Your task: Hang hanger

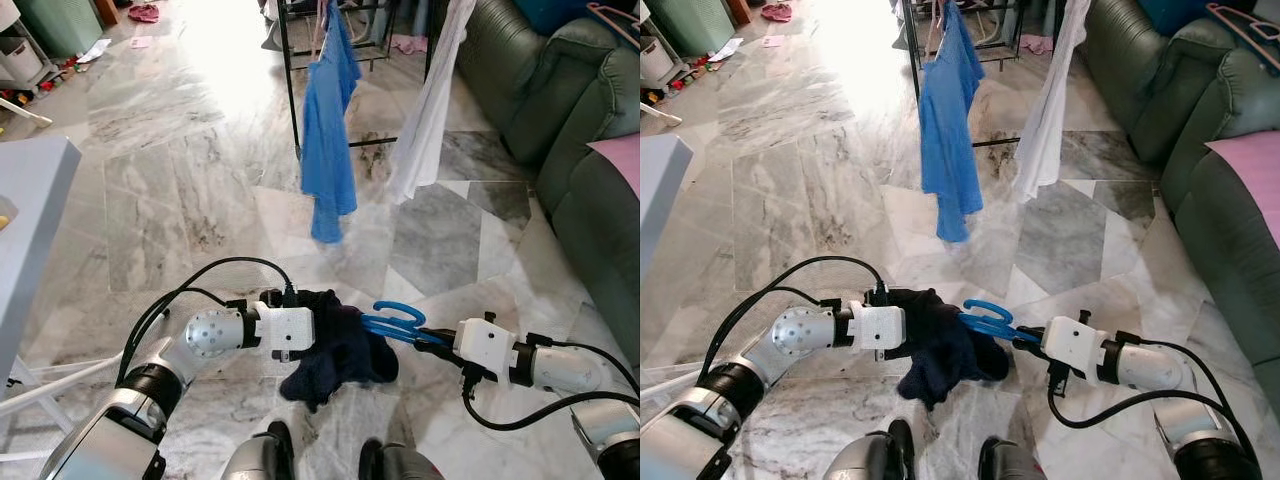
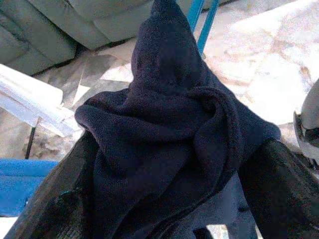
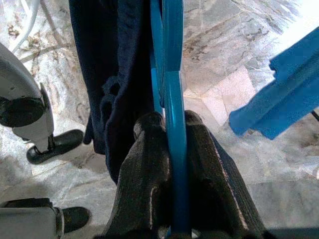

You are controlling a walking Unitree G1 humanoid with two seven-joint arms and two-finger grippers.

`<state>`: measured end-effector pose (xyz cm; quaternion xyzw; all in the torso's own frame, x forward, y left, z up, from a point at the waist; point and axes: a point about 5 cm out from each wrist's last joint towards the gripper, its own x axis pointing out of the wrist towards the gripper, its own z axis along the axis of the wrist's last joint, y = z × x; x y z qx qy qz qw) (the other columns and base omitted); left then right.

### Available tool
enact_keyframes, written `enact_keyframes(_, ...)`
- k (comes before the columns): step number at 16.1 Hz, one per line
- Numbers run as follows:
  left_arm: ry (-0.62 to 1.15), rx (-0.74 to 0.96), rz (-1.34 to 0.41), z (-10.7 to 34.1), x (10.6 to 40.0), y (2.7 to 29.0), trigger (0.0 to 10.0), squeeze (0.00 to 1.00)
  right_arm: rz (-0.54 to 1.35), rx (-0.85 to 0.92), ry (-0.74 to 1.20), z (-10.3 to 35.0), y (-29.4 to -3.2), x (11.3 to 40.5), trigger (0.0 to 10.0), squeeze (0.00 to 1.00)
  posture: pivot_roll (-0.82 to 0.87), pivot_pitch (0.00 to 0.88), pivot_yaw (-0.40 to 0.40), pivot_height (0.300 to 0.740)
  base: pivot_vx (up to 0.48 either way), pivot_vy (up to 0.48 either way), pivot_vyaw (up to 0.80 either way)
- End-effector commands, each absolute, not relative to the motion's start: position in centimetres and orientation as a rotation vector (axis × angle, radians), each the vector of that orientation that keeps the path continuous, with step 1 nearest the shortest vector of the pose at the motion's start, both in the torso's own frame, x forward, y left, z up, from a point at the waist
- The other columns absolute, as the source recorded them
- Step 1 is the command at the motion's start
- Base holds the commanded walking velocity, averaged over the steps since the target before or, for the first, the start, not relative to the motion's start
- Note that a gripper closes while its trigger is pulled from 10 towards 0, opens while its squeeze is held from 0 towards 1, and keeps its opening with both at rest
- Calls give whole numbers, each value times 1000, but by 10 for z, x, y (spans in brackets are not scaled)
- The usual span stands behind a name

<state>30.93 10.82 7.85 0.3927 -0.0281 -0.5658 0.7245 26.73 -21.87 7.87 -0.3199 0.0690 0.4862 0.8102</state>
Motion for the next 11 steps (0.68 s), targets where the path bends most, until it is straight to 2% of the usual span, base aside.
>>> enact_keyframes(1,-37,889,-1275,74,308,107,10000,0,1030,-678,87,84,-213,271,10000,0,-132,223,88,740,0,0,0)
enact_keyframes(4,-26,888,-1267,72,309,101,9686,0,1123,-642,85,84,-202,265,10000,0,-136,225,95,740,0,0,0)
enact_keyframes(5,-14,880,-1269,71,309,100,7569,0,1146,-641,91,83,-200,263,10000,0,-136,224,94,740,0,0,0)
enact_keyframes(6,5,881,-1267,68,308,99,4510,0,1167,-636,99,83,-200,261,10000,0,-136,224,94,740,0,0,0)
enact_keyframes(7,13,884,-1259,67,309,98,3020,0,1173,-633,105,82,-201,260,10000,0,-136,224,94,740,0,0,0)
enact_keyframes(8,20,872,-1253,67,310,97,0,0,1173,-637,115,82,-204,259,10000,0,-136,224,94,740,0,0,0)
enact_keyframes(11,28,873,-1265,68,310,98,0,0,1172,-657,138,80,-209,258,10000,0,-137,224,94,740,0,0,0)
